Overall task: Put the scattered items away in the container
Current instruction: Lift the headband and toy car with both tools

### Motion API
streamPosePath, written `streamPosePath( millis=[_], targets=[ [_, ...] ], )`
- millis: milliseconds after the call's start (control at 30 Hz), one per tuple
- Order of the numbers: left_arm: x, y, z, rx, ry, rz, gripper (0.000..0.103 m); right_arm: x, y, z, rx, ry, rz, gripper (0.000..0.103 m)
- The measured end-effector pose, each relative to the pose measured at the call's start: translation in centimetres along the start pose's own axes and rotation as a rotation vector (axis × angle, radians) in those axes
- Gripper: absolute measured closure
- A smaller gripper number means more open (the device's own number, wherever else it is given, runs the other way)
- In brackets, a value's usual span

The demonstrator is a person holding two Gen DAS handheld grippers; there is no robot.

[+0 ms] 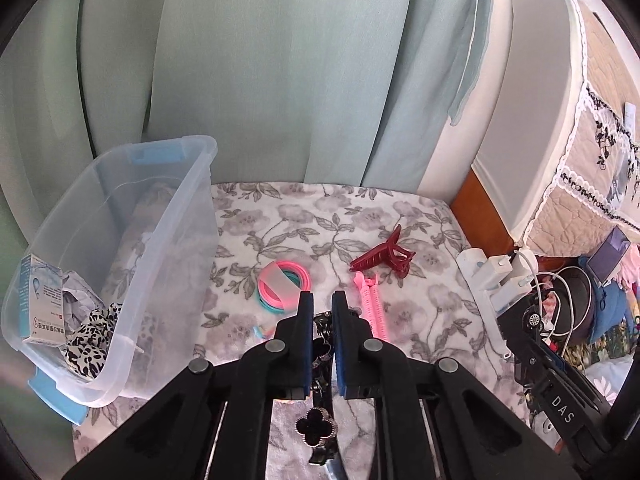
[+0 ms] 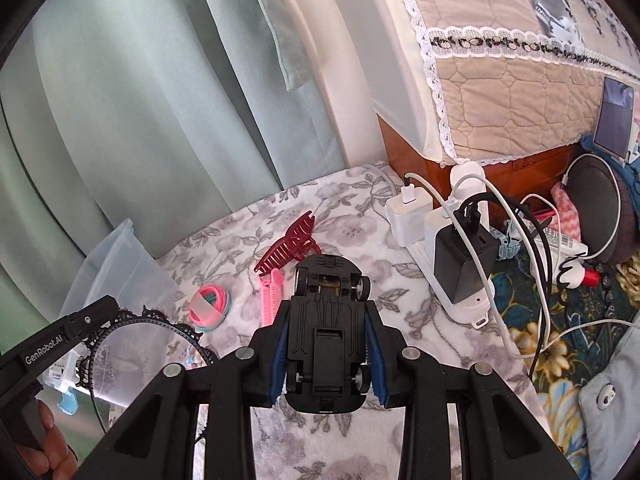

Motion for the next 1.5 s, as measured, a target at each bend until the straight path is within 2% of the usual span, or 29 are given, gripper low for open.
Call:
streamPosePath(
  millis=[33,233,400,600,633,733,767,933,1067,1200,1300,1500],
  targets=[
    [0.3,0.0,-0.1,-0.003,-0.002,-0.005,0.099,0.3,0.0,0.0,0.001,0.002,-0.005,0.067],
    [1.6,0.2,0.0,-0.004,-0.012,-0.026,0.099,1.5,-0.1,0.3,0.009,0.012,-0.026,0.067],
    [1.4,-0.5,1.0,0.012,-0.011,-0.003,0.099,2.1,-0.4,0.5,0.016,0.015,-0.034,0.067],
    [-0.5,-2.7,2.2,0.021,-0.004,0.094,0.098,1.7,-0.8,0.7,0.02,0.013,-0.016,0.067],
    [-1.1,-3.2,2.2,0.013,-0.007,0.115,0.095,1.6,-0.9,0.8,0.022,0.012,-0.013,0.067],
    [-2.7,-4.7,2.1,0.004,-0.016,0.168,0.076,1.0,-1.3,1.0,0.027,0.012,0.005,0.067],
    [-3.3,-5.2,2.1,0.006,-0.022,0.19,0.075,0.7,-1.4,1.0,0.029,0.011,0.012,0.067],
    [-6.6,-8.0,2.5,0.02,-0.042,0.306,0.075,-0.8,-1.9,0.7,0.027,-0.001,0.049,0.067],
    [-8.5,-9.7,3.5,0.047,-0.024,0.371,0.075,-2.3,-2.3,0.3,0.018,-0.008,0.087,0.067],
    [-10.1,-10.7,3.7,0.03,-0.016,0.41,0.075,-3.7,-2.9,0.2,0.016,-0.01,0.121,0.067],
    [-10.8,-10.7,2.8,-0.034,-0.013,0.41,0.074,-4.6,-3.2,0.2,0.018,-0.01,0.143,0.067],
    [-12.8,-10.6,1.9,-0.08,-0.025,0.437,0.074,-6.0,-3.4,-0.2,0.009,-0.013,0.169,0.067]
  ],
)
Point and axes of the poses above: each gripper's, at about its wrist camera, not at the fingertips, and x roughly against the way its jaws point, z to its left, y to its top, the point moved 2 cm from there along -x, roughly the way its jaws point, and after that the axes turned 11 degrees about -y, right-handed, at the moved point
